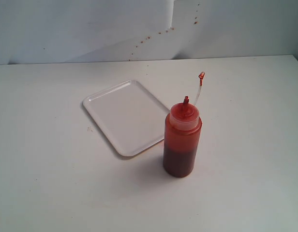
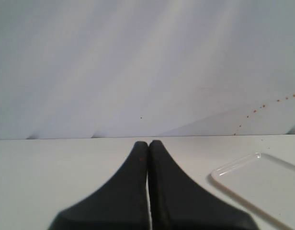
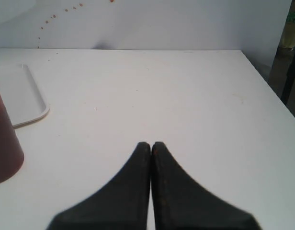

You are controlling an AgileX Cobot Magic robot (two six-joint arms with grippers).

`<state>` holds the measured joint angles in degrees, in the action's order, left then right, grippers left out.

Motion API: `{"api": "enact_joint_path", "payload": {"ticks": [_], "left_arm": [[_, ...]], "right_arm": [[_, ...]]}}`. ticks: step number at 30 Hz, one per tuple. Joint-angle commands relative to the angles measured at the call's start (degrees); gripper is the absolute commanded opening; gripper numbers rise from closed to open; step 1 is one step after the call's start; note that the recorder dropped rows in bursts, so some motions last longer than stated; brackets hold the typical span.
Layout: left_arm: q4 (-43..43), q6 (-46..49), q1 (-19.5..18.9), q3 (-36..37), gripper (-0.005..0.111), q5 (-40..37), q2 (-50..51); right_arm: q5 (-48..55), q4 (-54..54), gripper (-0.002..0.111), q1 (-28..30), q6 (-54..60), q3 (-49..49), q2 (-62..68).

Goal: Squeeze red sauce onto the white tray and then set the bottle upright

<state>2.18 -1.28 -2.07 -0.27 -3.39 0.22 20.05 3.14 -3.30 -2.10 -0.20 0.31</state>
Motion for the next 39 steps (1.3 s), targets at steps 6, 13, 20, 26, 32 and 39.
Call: {"api": "enact_joint_path", "payload": {"ticks": [6,13,20,26,32,39], "left_arm": [[-3.81,-6.92,-0.04,0.27,0.0,10.42,-0.22],[13.91,-26.05,-0.04,0.27,0.0,42.37,-0.22],[24.94,-26.0,-0.04,-4.41,0.0,51.71,14.39],[45.67,-32.98,-0.04,-11.34,0.0,66.2,39.42],[62.99,-32.98,0.07,-20.55,0.0,73.35,76.1],[67.86,-32.98,6.92,-28.8,0.0,73.35,108.01]], "right_arm": [[-0.23,-0.39,0.0,-0.19,0.14,0.2,-0.31],[-0.23,-0.39,0.0,-0.19,0.14,0.2,-0.31],[-0.23,-0.39,0.0,-0.19,0.14,0.2,-0.31],[-0.23,-0.39,0.0,-0.19,0.14,0.2,-0.31],[-0.23,-0.39,0.0,-0.19,0.14,0.2,-0.31],[-0.23,-0.39,0.0,-0.19,0.28,0.2,-0.31]]}}
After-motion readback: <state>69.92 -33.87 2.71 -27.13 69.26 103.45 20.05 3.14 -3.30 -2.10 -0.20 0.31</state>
